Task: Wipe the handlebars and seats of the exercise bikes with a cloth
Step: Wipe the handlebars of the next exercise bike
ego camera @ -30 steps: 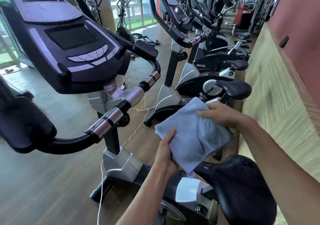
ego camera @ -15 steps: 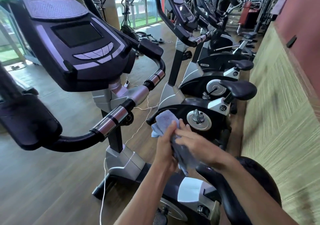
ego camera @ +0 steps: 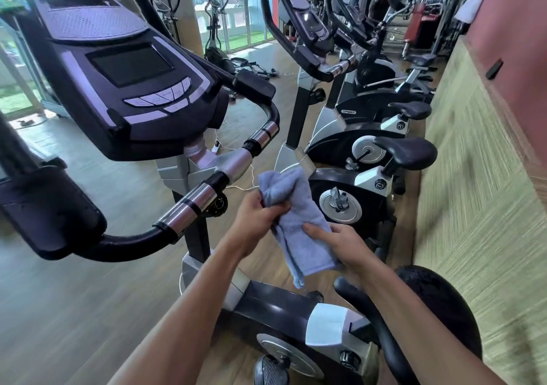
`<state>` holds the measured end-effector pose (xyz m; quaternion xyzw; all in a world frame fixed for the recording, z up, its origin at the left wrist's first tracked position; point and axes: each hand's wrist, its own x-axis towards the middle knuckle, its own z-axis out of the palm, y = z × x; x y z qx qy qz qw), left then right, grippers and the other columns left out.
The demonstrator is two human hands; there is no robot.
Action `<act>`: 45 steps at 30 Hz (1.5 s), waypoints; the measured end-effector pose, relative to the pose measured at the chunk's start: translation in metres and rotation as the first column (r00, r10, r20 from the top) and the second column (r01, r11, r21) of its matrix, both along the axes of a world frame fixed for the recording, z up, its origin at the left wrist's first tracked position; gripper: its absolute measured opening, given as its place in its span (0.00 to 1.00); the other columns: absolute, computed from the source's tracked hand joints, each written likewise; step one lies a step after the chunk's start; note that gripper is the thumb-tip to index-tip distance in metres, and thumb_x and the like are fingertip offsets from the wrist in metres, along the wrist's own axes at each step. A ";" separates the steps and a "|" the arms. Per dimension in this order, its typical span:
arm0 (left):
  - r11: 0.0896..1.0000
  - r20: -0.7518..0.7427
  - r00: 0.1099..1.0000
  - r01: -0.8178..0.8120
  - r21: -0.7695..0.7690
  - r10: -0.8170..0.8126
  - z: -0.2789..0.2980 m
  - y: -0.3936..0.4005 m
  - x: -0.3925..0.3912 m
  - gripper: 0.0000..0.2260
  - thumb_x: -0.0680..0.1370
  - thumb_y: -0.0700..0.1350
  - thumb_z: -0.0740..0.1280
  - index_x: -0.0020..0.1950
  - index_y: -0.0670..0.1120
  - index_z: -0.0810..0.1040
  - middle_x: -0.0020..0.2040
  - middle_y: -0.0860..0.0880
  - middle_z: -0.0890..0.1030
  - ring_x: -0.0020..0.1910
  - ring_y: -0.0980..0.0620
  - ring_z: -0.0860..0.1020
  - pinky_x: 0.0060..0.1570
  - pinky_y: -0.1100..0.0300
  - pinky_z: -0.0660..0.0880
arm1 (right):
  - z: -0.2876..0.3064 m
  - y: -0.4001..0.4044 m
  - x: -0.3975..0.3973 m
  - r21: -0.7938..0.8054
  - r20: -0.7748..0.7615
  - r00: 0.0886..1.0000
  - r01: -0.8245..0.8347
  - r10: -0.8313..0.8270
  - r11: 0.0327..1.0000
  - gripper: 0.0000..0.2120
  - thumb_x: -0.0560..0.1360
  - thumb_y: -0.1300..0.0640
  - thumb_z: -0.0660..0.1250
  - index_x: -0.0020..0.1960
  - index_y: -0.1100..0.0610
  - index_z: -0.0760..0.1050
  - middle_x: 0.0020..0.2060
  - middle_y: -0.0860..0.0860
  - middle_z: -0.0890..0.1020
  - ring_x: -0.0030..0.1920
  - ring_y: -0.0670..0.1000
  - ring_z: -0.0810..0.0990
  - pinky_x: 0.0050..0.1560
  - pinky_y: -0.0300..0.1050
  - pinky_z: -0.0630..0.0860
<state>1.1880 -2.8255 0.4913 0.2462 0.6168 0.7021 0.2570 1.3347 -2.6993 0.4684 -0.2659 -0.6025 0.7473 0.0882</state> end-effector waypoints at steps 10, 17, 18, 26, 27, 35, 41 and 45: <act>0.986 -0.916 0.390 0.161 -0.037 -0.098 -0.021 -0.028 0.027 0.19 0.75 0.29 0.73 0.66 0.38 0.81 0.71 0.43 0.78 0.72 0.47 0.75 0.69 0.49 0.73 | -0.003 -0.021 -0.009 -0.629 -0.190 0.973 -0.018 -0.131 0.777 0.17 0.75 0.62 0.57 0.45 0.67 0.83 0.39 0.62 0.84 0.33 0.55 0.85 0.34 0.45 0.81; 0.914 -0.896 0.210 0.208 -0.349 -0.391 -0.022 -0.046 0.021 0.30 0.70 0.30 0.64 0.71 0.47 0.79 0.77 0.49 0.71 0.80 0.47 0.63 0.75 0.43 0.66 | -0.003 -0.023 0.007 -0.439 -0.290 0.952 -0.044 -0.095 0.897 0.28 0.81 0.48 0.65 0.65 0.74 0.74 0.60 0.73 0.78 0.54 0.64 0.81 0.51 0.50 0.82; 0.914 -0.822 0.410 0.269 -0.305 -0.395 -0.015 -0.049 0.026 0.30 0.67 0.33 0.60 0.67 0.45 0.82 0.75 0.48 0.74 0.79 0.49 0.65 0.75 0.47 0.67 | -0.003 -0.024 0.007 -0.374 -0.301 0.952 -0.060 -0.060 0.925 0.28 0.79 0.50 0.67 0.67 0.74 0.72 0.63 0.74 0.75 0.57 0.66 0.80 0.55 0.52 0.81; 0.945 -0.463 0.843 0.144 -0.292 -0.272 0.030 -0.048 0.019 0.18 0.78 0.58 0.71 0.62 0.49 0.82 0.51 0.58 0.84 0.52 0.62 0.82 0.52 0.66 0.75 | 0.026 -0.021 0.011 -0.052 -0.433 0.896 -0.131 0.096 0.990 0.22 0.77 0.58 0.67 0.68 0.67 0.73 0.62 0.69 0.79 0.61 0.64 0.80 0.63 0.58 0.77; 0.947 -0.447 0.848 0.176 -0.269 -0.285 0.032 -0.050 0.017 0.11 0.81 0.54 0.71 0.58 0.49 0.83 0.46 0.60 0.84 0.46 0.63 0.81 0.47 0.68 0.74 | 0.033 -0.020 0.010 -0.010 -0.446 0.887 -0.141 0.122 0.990 0.21 0.77 0.59 0.66 0.68 0.66 0.74 0.62 0.68 0.79 0.62 0.63 0.81 0.62 0.57 0.79; 0.999 -0.232 0.972 -0.034 -0.039 0.024 0.027 -0.057 0.019 0.08 0.82 0.44 0.68 0.54 0.47 0.87 0.44 0.50 0.85 0.44 0.54 0.80 0.46 0.57 0.75 | 0.038 -0.039 -0.010 0.145 -0.514 0.858 0.113 -0.023 0.983 0.14 0.79 0.57 0.62 0.62 0.58 0.78 0.53 0.53 0.87 0.57 0.53 0.85 0.51 0.43 0.82; 0.929 -0.290 0.918 0.168 -0.330 -0.269 0.072 -0.072 0.020 0.17 0.73 0.48 0.80 0.59 0.45 0.82 0.52 0.48 0.86 0.50 0.52 0.85 0.50 0.59 0.82 | 0.058 -0.043 -0.009 0.198 -0.531 0.845 0.057 0.059 0.978 0.14 0.79 0.57 0.62 0.63 0.57 0.78 0.54 0.54 0.86 0.56 0.53 0.85 0.51 0.43 0.82; 0.940 -0.561 0.827 -0.157 -0.302 -0.042 0.102 -0.090 0.021 0.10 0.70 0.50 0.82 0.42 0.48 0.84 0.37 0.55 0.85 0.36 0.63 0.80 0.36 0.59 0.79 | 0.084 -0.055 -0.031 0.325 -0.546 0.828 0.064 0.132 0.944 0.15 0.78 0.56 0.64 0.65 0.50 0.76 0.58 0.43 0.85 0.61 0.45 0.83 0.57 0.40 0.80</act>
